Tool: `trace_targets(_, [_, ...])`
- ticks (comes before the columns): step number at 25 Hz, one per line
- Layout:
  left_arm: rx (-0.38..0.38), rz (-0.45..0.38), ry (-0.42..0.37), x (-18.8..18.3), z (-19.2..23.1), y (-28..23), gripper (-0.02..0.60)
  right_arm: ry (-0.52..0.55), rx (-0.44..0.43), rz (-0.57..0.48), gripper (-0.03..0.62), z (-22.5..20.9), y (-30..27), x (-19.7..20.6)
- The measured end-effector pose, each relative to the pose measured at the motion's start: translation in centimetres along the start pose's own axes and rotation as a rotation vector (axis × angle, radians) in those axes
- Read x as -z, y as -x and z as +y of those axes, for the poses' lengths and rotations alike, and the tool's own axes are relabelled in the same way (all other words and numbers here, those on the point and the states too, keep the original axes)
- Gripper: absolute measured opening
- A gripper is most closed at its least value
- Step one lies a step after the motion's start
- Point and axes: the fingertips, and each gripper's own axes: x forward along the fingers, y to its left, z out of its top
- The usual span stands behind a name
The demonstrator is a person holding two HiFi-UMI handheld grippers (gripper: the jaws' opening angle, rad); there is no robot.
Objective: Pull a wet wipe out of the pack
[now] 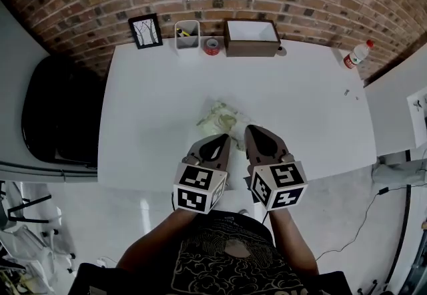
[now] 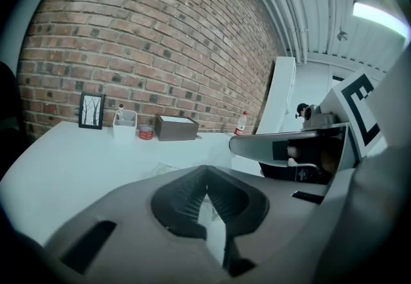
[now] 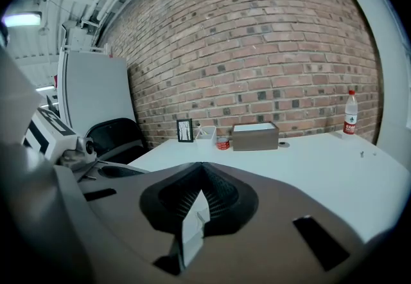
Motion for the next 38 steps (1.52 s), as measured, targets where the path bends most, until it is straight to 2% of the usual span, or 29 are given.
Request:
trace_targets(7, [-0.072, -0.04, -0.001, -0.1, -2.1, 1.1, 0.012, 0.023, -0.047, -0.005, 0.017, 0.0, 2.5, 0.8])
trace_targets(21, [-0.176, -0.067, -0.013, 1.6, -6.8, 3.7, 0.012, 0.076, -0.126, -0.001, 0.017, 0.8, 7.6, 3.5])
trace_targets(31, [-0.218, -0.082, -0.027, 2.9, -9.8, 5.4, 0.012, 0.135, -0.152, 0.004, 0.015, 1.3, 10.5, 5.3])
trace_targets(38, [-0.251, -0.1, 0.0, 3.6, -10.7, 6.8, 0.012, 0.147, -0.166, -0.013, 0.017, 2.0, 12.2, 5.9])
